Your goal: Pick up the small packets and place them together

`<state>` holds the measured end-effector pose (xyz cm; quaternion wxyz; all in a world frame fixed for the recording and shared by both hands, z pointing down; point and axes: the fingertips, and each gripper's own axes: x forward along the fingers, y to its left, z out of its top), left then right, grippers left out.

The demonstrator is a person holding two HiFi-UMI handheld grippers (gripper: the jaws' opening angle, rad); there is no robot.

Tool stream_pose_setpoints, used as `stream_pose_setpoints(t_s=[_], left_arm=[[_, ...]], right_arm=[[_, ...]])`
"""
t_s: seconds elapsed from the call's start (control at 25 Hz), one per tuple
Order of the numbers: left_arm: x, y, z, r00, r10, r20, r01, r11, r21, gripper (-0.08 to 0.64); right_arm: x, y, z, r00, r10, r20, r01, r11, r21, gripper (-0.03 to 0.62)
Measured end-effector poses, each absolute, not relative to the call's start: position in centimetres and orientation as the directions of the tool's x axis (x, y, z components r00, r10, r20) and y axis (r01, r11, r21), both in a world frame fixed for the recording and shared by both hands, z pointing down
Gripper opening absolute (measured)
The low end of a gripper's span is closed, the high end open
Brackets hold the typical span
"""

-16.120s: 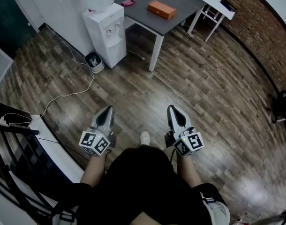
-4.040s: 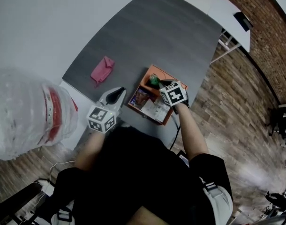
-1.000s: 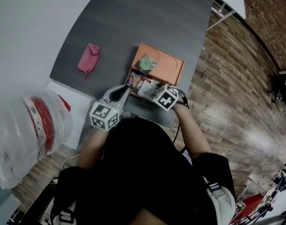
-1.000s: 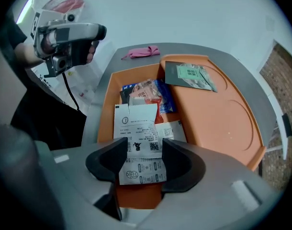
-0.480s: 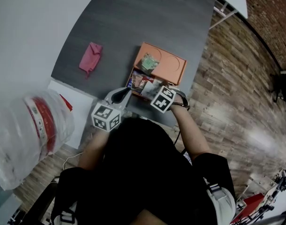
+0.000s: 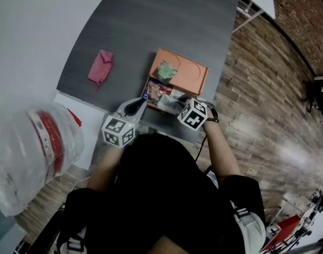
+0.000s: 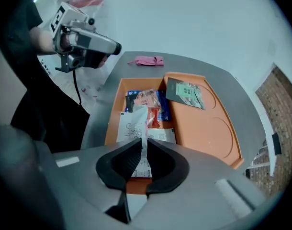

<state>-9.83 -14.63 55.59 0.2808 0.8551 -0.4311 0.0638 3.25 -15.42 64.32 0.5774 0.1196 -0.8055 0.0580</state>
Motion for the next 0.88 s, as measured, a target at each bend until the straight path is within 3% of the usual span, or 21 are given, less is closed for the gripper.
stream_pose_setpoints(t_s=[0.24, 0.52, 0.68, 0.84, 0.88], left_arm=[[-9.4, -14.7, 55.4, 0.639, -0.688, 0.343, -0.758, -0.491, 0.429, 0.031], [-9.4, -14.5, 55.5, 0.640, -0.685, 0.347, -0.757, -0.484, 0.440, 0.031], [-9.5, -14.3, 55.5, 0.634, -0.690, 0.350, -0.762, -0.477, 0.439, 0.029], [-10.0, -14.3, 55.5, 0.623, -0.698, 0.353, -0.769, -0.464, 0.439, 0.031], [-10.1, -14.3, 55.5, 0.620, -0.701, 0.354, -0.772, -0.462, 0.438, 0.031]], right_arm=[[2.6, -13.5, 63.4, -0.351, -0.011, 0.936, -0.154, 0.987, -0.046, 0.065], [3.8, -15.3, 66.1, -0.258, 0.025, 0.966, -0.218, 0.972, -0.083, 0.088], [3.7, -15.2, 67.6, -0.187, 0.008, 0.982, -0.188, 0.981, -0.043, 0.212], [3.3, -15.7, 68.2, -0.187, -0.031, 0.982, -0.249, 0.968, -0.017, 0.211], [3.4, -15.9, 68.2, -0.184, -0.043, 0.982, -0.256, 0.967, -0.006, 0.176]])
